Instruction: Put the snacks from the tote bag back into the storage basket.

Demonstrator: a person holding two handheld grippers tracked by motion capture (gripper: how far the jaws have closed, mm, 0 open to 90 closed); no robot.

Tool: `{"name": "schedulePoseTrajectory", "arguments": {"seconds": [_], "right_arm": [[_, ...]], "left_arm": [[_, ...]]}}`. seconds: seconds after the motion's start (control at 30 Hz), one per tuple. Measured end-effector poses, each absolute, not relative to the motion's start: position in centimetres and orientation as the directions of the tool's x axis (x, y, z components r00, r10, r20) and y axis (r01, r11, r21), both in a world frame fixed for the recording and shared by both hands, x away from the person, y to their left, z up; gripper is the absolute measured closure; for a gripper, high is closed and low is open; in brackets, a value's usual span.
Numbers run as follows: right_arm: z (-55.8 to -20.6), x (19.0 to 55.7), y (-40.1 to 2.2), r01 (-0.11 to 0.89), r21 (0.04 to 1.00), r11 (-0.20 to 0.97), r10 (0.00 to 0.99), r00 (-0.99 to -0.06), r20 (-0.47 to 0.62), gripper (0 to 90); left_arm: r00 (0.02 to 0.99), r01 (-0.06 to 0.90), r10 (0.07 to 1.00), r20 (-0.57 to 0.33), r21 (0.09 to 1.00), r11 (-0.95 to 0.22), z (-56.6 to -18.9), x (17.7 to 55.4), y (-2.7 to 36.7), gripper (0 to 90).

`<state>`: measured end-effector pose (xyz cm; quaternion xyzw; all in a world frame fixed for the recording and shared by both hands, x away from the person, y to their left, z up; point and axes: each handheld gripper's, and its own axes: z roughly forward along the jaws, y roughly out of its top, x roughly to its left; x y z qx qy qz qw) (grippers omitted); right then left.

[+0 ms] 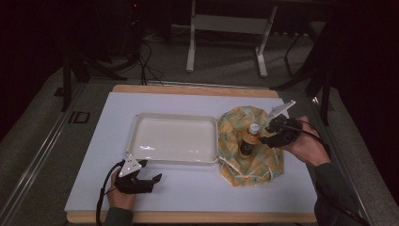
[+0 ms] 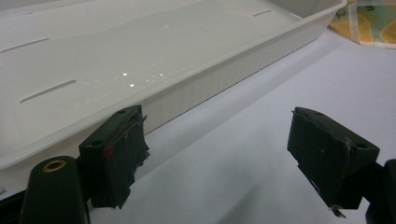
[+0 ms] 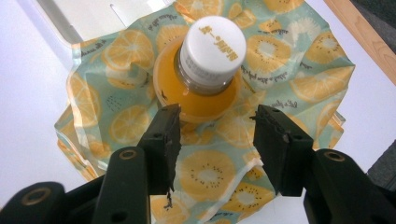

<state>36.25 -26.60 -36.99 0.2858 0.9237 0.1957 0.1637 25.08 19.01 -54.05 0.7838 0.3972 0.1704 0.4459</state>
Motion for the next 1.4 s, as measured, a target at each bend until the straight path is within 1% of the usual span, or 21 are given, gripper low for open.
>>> {"name": "schedulePoseTrajectory", "arguments": {"seconds": [0.57,0.8,1.17,1.4], "right_arm": [[-37.0,37.4,-25.3,0.469,0.434,0.769,0.578,-0.801,-0.158,48.0],[-37.2,38.0,-24.7,0.491,0.424,0.761,0.586,-0.800,-0.126,48.2],[-37.4,38.8,-23.9,0.493,0.411,0.767,0.583,-0.803,-0.126,47.8],[-37.4,39.2,-23.3,0.516,0.391,0.762,0.592,-0.800,-0.098,47.5]], "left_arm": [[0.627,0.472,0.775,-0.085,0.832,-0.291,-54.0,25.1,19.0,19.3],[0.626,0.474,0.775,-0.087,0.832,-0.289,-54.1,25.1,19.0,19.3],[0.626,0.475,0.775,-0.086,0.830,-0.292,-54.0,25.1,19.0,19.3],[0.625,0.480,0.776,-0.086,0.826,-0.295,-54.1,25.2,18.9,19.3]]}}
